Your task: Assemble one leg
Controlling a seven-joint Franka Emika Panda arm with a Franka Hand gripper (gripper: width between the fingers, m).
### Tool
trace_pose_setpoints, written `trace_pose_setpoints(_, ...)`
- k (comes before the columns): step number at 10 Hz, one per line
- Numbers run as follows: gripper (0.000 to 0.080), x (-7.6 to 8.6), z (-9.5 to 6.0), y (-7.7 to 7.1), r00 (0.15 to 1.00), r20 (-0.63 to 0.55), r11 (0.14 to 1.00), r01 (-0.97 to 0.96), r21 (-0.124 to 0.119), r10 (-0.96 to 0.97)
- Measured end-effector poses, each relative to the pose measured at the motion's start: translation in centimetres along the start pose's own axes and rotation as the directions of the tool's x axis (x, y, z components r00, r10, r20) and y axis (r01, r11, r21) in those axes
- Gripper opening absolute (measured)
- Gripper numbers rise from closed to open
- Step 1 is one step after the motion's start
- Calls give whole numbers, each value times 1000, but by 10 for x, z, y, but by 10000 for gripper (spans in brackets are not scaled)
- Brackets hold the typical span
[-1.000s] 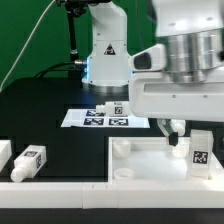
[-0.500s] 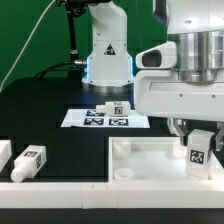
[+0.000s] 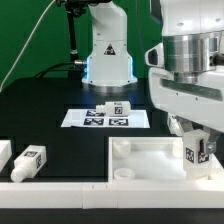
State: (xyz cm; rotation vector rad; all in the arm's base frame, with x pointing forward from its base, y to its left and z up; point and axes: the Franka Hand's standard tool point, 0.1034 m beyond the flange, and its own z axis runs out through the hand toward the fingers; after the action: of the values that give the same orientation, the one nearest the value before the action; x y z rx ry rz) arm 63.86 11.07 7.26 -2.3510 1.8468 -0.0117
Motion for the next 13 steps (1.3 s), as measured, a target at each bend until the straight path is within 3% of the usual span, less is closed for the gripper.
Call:
trace_pose_setpoints(1,290,-3,1,-1,979,18,979,-202,1,202)
trace_pose_setpoints(4,290,-3,1,-2,940,22,940,-342,1,342)
trace_pose_setpoints(5,356,-3,1,-2,961,21,961,-276,1,276)
trace_pose_setpoints(6,356,-4,2,0,986,17,986,-164,-4,164)
trace_pose_setpoints(7,558,-4,3,1,1000,17,1000,-19,-5,19)
trace_pose_setpoints(8,621,-5,5,3,986,21,986,166,-20,-165)
trace_pose_setpoints(9,621,-8,5,4,949,38,948,316,-46,-314)
trace_pose_setpoints(11,648,-6,5,3,920,35,919,392,-38,-391)
trace_pose_setpoints(13,649,-5,4,3,833,35,832,553,-39,-552)
